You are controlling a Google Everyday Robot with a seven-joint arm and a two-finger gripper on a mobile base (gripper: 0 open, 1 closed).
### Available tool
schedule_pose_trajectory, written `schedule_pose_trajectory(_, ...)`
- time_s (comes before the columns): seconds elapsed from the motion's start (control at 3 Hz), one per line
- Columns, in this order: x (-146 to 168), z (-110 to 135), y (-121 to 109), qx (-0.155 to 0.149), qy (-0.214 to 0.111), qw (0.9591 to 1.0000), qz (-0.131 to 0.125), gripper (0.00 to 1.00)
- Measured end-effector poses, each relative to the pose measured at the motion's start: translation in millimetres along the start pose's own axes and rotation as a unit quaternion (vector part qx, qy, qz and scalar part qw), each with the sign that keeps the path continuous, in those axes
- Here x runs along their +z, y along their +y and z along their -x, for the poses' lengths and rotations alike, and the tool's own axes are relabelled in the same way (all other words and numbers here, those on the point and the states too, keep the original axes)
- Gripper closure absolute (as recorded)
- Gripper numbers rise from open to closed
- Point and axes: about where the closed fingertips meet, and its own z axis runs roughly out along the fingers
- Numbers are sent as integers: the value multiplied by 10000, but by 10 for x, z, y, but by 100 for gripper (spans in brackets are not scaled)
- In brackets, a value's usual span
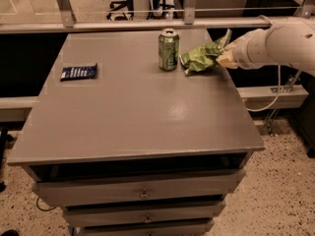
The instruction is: Move green jalapeno chip bag near green can
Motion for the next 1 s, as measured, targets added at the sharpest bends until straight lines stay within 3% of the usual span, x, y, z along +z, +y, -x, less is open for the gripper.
schedule_pose_trajectory(0.67, 200, 172, 364, 326, -60, 9985, 429, 100)
schedule_pose_trajectory(1.0, 286, 187, 514, 483, 32, 9965, 681, 82)
